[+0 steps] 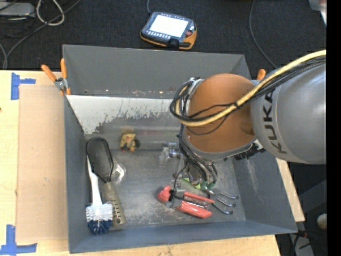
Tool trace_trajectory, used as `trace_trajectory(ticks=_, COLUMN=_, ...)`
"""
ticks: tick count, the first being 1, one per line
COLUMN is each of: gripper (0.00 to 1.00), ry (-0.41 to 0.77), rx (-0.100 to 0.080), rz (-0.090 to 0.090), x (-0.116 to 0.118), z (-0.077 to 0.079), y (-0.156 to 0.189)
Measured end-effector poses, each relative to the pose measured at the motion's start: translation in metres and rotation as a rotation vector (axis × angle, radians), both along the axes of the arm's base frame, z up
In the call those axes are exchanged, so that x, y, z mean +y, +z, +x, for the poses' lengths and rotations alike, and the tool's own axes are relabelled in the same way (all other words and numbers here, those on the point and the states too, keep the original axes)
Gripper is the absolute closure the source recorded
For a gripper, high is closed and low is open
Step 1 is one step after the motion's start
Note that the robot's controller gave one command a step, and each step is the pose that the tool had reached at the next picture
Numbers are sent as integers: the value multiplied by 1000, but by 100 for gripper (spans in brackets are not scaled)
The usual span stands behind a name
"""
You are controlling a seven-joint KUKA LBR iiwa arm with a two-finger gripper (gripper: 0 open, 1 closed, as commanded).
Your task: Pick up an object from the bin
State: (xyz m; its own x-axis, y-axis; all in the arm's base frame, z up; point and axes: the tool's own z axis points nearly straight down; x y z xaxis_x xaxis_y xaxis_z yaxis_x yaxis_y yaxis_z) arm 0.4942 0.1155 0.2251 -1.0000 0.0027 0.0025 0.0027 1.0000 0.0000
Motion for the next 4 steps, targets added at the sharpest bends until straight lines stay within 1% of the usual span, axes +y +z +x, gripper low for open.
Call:
trace_trajectory(ticks=1, gripper=0, ry=-99, rx=-1, rz=1, x=-69, z=23, y=-129)
trace_trajectory(ticks=2, gripper=0, ry=62, rx=-8, rz=4, x=-87, z=30, y=-69)
trace_trajectory(ticks=3, gripper=0, ry=-164, rx=8, rz=-1, x=-91, z=-9, y=-126)
trace_trajectory(ticks=4, gripper=0, ry=56, rx=-18, rz=3, x=-101, z=8, y=-156)
